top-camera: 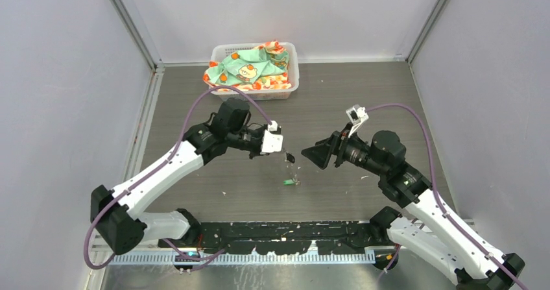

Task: Put the keys on the keyring

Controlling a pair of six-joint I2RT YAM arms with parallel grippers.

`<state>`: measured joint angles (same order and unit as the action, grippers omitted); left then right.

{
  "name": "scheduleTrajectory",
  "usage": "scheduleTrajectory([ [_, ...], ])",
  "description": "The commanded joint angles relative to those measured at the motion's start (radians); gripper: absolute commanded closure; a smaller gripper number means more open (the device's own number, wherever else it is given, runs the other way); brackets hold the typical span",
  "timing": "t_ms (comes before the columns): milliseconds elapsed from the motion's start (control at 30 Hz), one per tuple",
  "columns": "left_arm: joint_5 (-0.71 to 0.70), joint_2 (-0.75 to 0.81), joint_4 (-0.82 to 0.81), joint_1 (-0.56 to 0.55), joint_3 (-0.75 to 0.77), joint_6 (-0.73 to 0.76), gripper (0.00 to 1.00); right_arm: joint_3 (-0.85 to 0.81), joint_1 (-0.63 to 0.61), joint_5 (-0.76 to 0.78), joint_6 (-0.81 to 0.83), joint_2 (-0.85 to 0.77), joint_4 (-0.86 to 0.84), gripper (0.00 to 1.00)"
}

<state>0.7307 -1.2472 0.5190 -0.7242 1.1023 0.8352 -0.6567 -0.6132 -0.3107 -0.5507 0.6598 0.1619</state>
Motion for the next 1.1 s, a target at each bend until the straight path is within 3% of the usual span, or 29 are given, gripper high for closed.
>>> scheduleTrajectory([
  [0, 0.011, 0.099, -0.159, 0.0, 0.054, -0.258, 1.0, -0.114, 0.002, -0.143, 0.045, 0.014, -0.072, 0.16],
  [233, -0.023, 0.204, -0.249, 0.0, 0.05, -0.443, 1.0, -0.253, 0.001, -0.262, 0.067, 0.1, -0.053, 0.18],
  [567, -0.08, 0.265, -0.311, 0.0, 0.052, -0.643, 1.0, -0.338, 0.0, -0.412, -0.017, 0.23, -0.157, 0.35],
  [767, -0.156, 0.263, -0.348, 0.0, 0.053, -0.787, 1.0, -0.357, -0.009, -0.416, -0.015, 0.255, -0.207, 0.4],
  [867, -0.166, 0.26, -0.348, 0.0, 0.055, -0.809, 1.0, -0.379, -0.016, -0.404, 0.004, 0.28, -0.193, 0.47],
  [1067, -0.179, 0.256, -0.342, 0.0, 0.057, -0.815, 1.0, -0.472, -0.058, -0.336, 0.102, 0.34, -0.046, 0.56],
])
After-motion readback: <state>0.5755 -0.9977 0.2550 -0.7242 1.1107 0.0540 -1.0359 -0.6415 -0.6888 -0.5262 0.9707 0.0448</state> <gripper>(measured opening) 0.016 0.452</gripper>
